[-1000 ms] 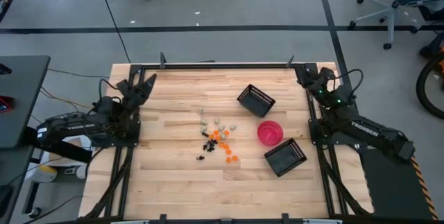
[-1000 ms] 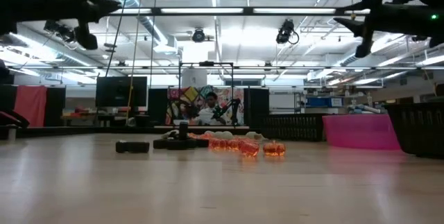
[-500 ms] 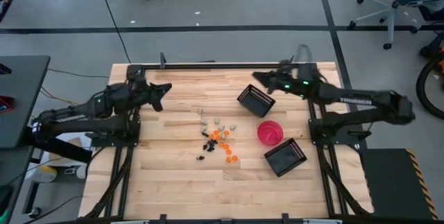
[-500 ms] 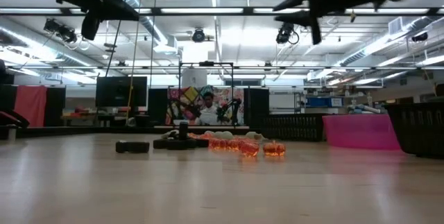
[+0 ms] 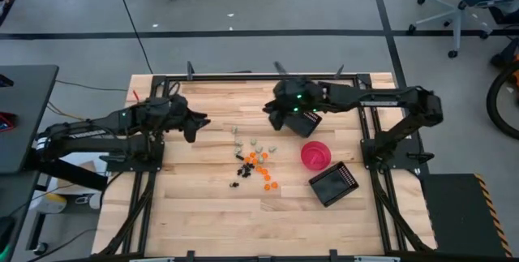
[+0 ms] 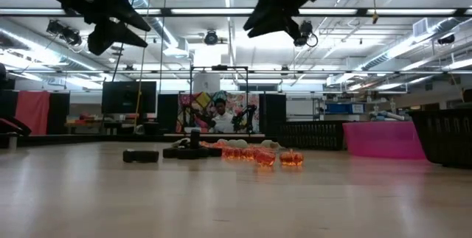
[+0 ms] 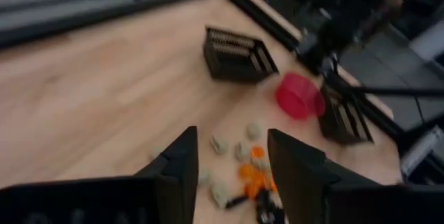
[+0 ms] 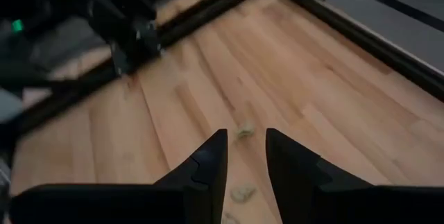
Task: Sort Halloween decoration
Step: Put the white skull toy into the top black basket
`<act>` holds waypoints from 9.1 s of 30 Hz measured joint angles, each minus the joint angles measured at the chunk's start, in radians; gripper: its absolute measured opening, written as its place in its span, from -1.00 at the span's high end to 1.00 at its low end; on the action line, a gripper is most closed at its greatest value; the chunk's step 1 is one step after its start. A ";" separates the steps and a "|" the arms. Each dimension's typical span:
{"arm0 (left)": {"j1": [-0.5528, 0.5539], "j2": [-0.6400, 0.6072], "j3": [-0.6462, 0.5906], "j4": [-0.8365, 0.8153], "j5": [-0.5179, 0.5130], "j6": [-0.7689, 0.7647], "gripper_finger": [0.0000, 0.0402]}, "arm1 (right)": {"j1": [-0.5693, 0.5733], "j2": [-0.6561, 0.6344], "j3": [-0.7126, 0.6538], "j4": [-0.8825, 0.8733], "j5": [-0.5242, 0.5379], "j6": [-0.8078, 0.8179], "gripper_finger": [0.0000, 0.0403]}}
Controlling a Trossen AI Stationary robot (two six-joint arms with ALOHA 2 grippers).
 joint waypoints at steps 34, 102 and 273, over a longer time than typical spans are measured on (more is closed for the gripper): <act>-0.001 0.179 0.000 -0.053 0.063 0.099 0.19 | 0.164 0.366 0.129 -0.310 -0.066 -0.541 -0.10; 0.000 0.183 0.000 -0.046 0.051 0.096 0.19 | 0.143 0.427 -0.044 -0.098 0.032 -0.481 0.61; -0.006 0.183 0.000 -0.028 -0.073 0.119 0.19 | 0.088 0.586 0.101 0.031 -0.031 -0.461 0.15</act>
